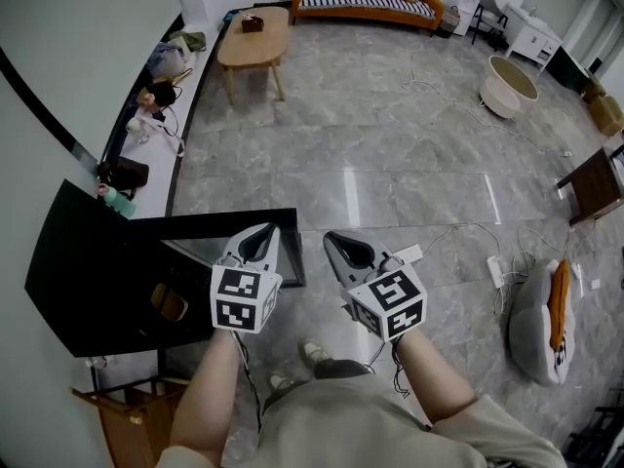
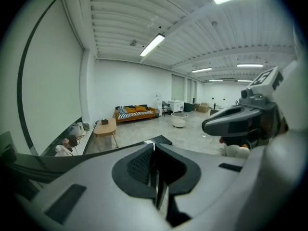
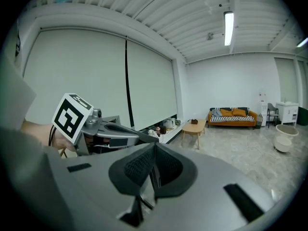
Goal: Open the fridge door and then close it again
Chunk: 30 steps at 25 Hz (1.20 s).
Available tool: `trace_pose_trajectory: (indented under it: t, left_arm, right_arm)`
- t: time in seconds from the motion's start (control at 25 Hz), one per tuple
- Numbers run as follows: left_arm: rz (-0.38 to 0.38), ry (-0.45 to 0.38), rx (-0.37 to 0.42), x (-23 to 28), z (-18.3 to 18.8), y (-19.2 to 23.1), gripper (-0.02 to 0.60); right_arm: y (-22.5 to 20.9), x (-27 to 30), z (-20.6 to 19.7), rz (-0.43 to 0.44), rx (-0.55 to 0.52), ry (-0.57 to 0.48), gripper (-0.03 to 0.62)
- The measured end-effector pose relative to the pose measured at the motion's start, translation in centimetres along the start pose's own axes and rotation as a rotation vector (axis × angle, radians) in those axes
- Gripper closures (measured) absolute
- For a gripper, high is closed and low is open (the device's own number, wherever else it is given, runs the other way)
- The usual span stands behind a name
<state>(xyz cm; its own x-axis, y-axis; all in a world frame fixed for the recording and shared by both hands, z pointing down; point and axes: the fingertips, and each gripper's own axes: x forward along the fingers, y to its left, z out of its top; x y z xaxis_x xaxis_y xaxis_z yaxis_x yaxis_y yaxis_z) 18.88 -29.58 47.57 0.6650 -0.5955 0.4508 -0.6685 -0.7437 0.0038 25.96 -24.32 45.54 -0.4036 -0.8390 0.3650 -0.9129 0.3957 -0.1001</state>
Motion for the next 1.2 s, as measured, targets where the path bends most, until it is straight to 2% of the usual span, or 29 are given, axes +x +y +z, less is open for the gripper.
trace_pose_trajectory:
  t: [0.48,0.6,0.68,0.84,0.88,0.96,1.04,1.2]
  left_arm:
    - [0.001,-0.008,-0.023,1.5,0.4,0.7,0.572]
    - [-0.003,-0.014,-0.033,1.7,0.5,0.7,0.572]
    - [-0.004,-0.02,-0.013,1.6,0.7,0.7,0.572]
    - [0.018,-0.067,-0.009,0.6,1.6,1.5,0.572]
    - [0.027,-0.082,-0.013,0.1,2.1,1.8,0.572]
    - [0.041,-0.109,-0.013,-1.0,3.1,2.1,0.572]
    - [0.052,-0.131,-0.007,-2.3,3.9,2.3,0.572]
    - [0.071,-0.149,-0.017,-5.0,4.5,2.9,0.573]
  right_arm:
    - [-2.1,-0.1,-0.5,-0.034,-0.005,0.009,0.597]
    - [-2.3,-0.5,0.0,-0.017,0.022,-0.034,0.597]
    - [-2.2,-0.7,0.6,0.003,0.041,-0.072,0.595]
    - [-1.4,-1.0,2.0,0.031,0.011,-0.113,0.587]
    - [-1.2,-1.1,2.5,0.044,0.016,-0.134,0.532]
    - [-1.0,-1.7,4.1,0.078,0.064,-0.211,0.339]
    - [-0.8,-2.4,5.7,0.106,0.098,-0.283,0.283]
    - [0.0,-3.3,7.3,0.129,0.022,-0.301,0.261]
